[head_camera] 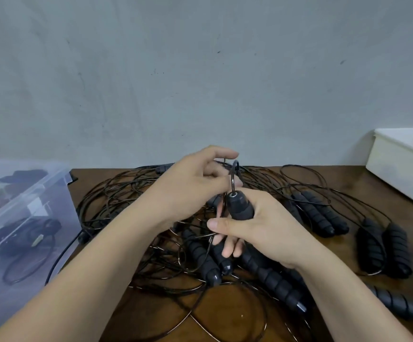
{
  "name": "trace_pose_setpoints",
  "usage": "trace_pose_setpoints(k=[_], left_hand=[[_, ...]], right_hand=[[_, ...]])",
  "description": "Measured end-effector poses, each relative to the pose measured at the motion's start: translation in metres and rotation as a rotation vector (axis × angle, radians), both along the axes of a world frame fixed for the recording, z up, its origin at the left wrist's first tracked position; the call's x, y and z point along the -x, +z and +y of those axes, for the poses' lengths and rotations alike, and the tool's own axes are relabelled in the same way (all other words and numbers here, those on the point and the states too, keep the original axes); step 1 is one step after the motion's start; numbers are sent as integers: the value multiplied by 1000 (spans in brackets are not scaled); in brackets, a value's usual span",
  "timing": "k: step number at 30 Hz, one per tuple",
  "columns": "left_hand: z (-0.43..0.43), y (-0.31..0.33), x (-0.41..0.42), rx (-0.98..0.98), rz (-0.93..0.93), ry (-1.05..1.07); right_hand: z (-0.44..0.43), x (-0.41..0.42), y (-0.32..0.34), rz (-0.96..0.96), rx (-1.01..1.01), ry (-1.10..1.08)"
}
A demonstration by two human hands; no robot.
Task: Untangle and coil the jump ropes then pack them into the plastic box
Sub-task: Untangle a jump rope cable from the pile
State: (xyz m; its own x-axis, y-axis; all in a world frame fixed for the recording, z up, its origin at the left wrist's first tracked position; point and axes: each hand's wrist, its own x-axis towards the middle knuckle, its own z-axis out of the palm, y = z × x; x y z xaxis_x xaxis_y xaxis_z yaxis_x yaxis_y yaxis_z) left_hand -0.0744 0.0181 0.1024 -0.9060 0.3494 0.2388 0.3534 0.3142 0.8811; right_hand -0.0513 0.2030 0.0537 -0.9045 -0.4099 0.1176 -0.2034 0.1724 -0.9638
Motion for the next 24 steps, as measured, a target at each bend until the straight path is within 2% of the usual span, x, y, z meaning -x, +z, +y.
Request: trace_pose_setpoints(k=[3, 5, 9, 11, 17, 20, 24], left_hand=[[-1, 0, 4, -261, -115, -26], [-2, 1, 6, -332, -146, -28], [-10, 8, 9, -216, -74, 0], [-15, 15, 12, -152, -9, 17], [-27, 49, 5, -84, -3, -125], [-27, 52, 7, -53, 68, -58], [-28, 45, 9, -17, 198, 64]], right_hand=[[1, 1, 5, 27, 7, -30], [3, 4, 9, 50, 59, -50], [1, 9, 24, 95, 192, -91], [1, 14, 35, 112, 178, -80], [-1, 33, 74, 159, 86, -84], [-5, 40, 83, 184, 65, -169], [-6, 40, 91, 180, 56, -180]])
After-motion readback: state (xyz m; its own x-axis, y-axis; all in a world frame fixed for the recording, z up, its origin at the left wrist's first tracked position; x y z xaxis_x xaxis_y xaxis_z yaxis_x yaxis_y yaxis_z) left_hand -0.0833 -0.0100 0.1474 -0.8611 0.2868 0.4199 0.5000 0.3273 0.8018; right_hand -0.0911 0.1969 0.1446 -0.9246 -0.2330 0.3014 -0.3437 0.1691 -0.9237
